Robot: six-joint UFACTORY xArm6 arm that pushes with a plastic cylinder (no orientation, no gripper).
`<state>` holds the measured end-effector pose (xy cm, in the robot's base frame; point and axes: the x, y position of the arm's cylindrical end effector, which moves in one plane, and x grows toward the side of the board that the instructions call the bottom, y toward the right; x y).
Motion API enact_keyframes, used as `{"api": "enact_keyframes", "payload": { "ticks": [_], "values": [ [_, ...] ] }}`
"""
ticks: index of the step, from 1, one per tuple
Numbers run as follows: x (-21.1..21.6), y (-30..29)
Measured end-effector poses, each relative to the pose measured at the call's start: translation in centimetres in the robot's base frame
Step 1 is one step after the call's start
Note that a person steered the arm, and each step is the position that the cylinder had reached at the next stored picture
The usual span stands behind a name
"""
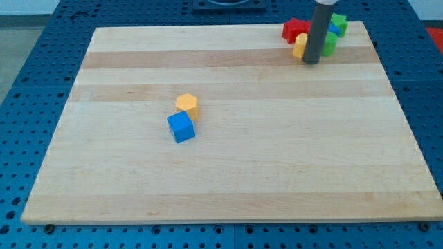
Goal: Move yellow hexagon to the yellow heart
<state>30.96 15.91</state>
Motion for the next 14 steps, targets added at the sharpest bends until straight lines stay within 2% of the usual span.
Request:
{"api": "enact_keyframes", "payload": {
  "ticks": [3,4,5,8,10,12,14],
  "values": [
    [-2.5,0.1],
    [-2.2,0.6],
    [1.5,-0.2],
    [3.7,-15.9],
    [6.4,-24.2],
    [13.1,-26.0],
    [16.1,-27.9]
  ]
}}
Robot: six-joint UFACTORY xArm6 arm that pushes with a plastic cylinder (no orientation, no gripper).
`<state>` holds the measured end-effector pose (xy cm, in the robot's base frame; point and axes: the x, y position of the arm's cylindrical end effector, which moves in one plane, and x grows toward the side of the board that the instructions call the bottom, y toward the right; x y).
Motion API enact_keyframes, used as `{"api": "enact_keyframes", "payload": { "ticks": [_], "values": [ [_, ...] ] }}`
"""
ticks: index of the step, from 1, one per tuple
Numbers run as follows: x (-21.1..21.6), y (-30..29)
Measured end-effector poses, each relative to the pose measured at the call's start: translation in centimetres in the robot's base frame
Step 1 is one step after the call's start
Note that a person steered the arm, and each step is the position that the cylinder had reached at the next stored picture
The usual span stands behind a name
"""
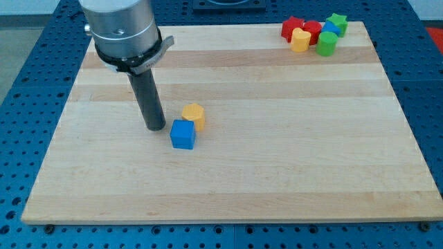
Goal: Move yellow hexagon to the yellow heart
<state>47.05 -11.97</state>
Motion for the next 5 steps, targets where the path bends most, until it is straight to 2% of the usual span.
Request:
{"api": "enact_keyframes", "payload": {
  "ticks": [1,5],
  "values": [
    [0.2,3.6],
    [-9.3,17.3]
  ]
}}
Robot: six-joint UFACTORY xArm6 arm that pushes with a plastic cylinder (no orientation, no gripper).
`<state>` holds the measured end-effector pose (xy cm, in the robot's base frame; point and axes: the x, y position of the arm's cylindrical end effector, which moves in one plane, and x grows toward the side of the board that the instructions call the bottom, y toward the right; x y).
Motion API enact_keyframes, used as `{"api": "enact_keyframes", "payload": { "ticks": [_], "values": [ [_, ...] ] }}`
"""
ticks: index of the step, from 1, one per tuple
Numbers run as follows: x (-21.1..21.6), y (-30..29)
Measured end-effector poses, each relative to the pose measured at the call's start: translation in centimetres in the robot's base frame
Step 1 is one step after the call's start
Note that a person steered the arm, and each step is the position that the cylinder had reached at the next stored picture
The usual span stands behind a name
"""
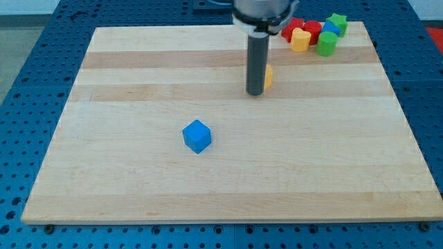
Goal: Move yellow hexagon to the yellow heart
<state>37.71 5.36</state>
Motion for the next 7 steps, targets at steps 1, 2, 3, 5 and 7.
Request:
{"api": "enact_keyframes", "payload": {
  "ticks": [1,2,3,5,7],
  "values": [
    [-2.2,1.8],
    [-3.0,0.8],
    [-4.2,0.4],
    [-6.5,2.6],
    [-6.6,6.0]
  ]
}}
